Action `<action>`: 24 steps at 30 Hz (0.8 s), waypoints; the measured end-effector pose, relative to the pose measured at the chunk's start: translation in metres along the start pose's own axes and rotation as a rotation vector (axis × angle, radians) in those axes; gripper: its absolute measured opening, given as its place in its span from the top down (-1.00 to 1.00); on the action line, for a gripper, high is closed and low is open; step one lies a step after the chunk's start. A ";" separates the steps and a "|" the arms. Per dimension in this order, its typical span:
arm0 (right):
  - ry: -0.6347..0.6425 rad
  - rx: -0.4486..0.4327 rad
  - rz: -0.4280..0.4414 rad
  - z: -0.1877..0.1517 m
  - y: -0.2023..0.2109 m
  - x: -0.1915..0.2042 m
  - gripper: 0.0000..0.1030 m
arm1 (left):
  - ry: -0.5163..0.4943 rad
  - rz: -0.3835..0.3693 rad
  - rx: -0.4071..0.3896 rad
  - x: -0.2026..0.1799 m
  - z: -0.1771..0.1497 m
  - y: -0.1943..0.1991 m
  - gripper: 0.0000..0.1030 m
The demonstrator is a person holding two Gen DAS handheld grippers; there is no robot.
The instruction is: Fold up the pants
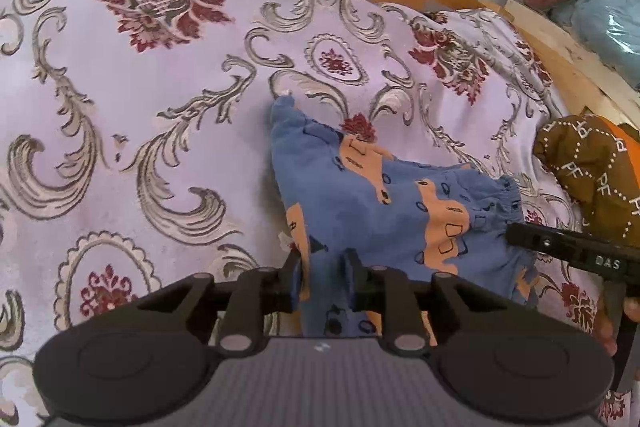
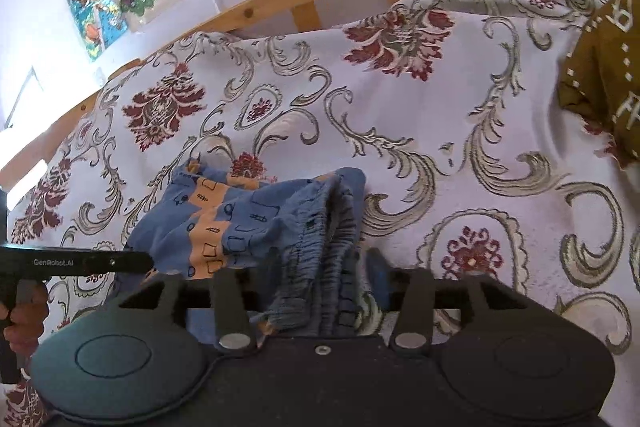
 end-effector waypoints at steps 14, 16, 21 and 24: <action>0.058 -0.142 -0.056 0.000 0.071 0.047 -0.94 | 0.106 0.067 -0.102 -0.001 -0.008 0.073 -0.96; 0.075 -0.158 -0.058 -0.002 0.083 0.056 -0.97 | 0.131 0.072 -0.136 -0.004 -0.013 0.091 -0.99; 0.133 -0.205 -0.063 -0.010 0.116 0.082 -0.99 | 0.177 0.114 -0.170 -0.010 -0.034 0.127 -0.99; 0.128 -0.239 -0.073 -0.020 0.134 0.095 -0.99 | 0.200 0.149 -0.183 -0.012 -0.052 0.143 -0.99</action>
Point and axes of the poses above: each gripper's, at about its wrist camera, not at the fingertips, and y roughly against the way its jaws point, x to its left, z to its top, the point moved 5 cm from there along -y, roughly the way its jaws point, and after that the axes turned 6 degrees about z, right-handed, at the moved point
